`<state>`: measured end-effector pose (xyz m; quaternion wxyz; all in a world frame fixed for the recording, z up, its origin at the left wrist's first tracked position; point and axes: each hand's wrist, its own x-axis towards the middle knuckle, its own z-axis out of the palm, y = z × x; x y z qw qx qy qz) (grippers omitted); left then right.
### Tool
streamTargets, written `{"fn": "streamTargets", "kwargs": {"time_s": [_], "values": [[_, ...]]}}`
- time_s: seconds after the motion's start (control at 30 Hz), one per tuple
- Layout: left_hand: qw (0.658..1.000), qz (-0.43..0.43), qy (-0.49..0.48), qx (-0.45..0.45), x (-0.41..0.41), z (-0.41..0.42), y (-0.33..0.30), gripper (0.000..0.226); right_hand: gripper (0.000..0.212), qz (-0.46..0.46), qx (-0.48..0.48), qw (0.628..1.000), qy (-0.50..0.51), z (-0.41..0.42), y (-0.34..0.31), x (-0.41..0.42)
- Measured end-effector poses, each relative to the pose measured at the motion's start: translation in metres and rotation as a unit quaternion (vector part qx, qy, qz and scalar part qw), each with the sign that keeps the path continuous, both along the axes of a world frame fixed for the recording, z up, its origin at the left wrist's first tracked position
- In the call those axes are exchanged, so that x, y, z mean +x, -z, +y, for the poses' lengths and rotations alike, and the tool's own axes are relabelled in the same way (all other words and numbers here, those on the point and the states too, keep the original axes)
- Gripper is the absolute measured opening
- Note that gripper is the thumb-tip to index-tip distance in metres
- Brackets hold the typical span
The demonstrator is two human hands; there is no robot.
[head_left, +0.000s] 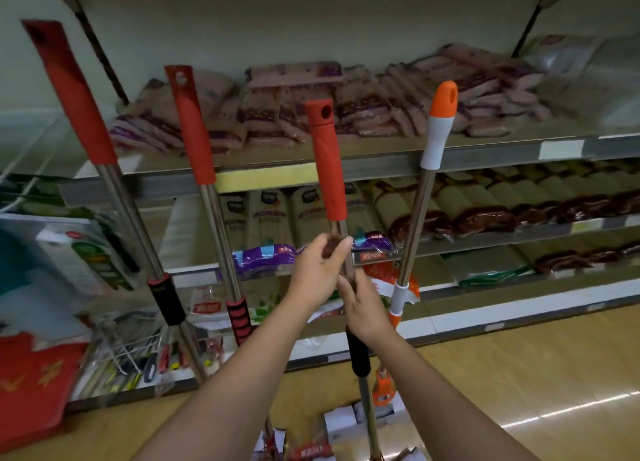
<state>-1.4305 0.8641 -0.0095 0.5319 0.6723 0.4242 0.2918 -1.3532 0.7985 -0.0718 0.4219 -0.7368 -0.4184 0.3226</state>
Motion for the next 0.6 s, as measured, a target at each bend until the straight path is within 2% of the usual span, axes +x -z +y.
{"fn": "streamTargets", "kwargs": {"time_s": [0.27, 0.4, 0.53, 0.6], "values": [[0.998, -0.052, 0.039, 0.006, -0.015, -0.068, -0.009, 0.017, 0.033, -0.095, -0.023, 0.992, -0.075, -0.075, -0.035, -0.004], [0.993, -0.112, 0.025, 0.008, -0.022, -0.107, -0.032, 0.046, 0.034, -0.092, 0.011, 0.992, -0.091, -0.104, -0.062, -0.014], [0.982, -0.184, 0.04, 0.03, -0.037, -0.126, -0.074, 0.075, 0.022, -0.092, 0.097, 0.984, -0.121, -0.122, -0.111, -0.03], [0.975, -0.214, 0.054, 0.026, -0.051, -0.134, -0.095, 0.075, 0.017, -0.104, 0.139, 0.975, -0.14, -0.129, -0.14, -0.044]]}}
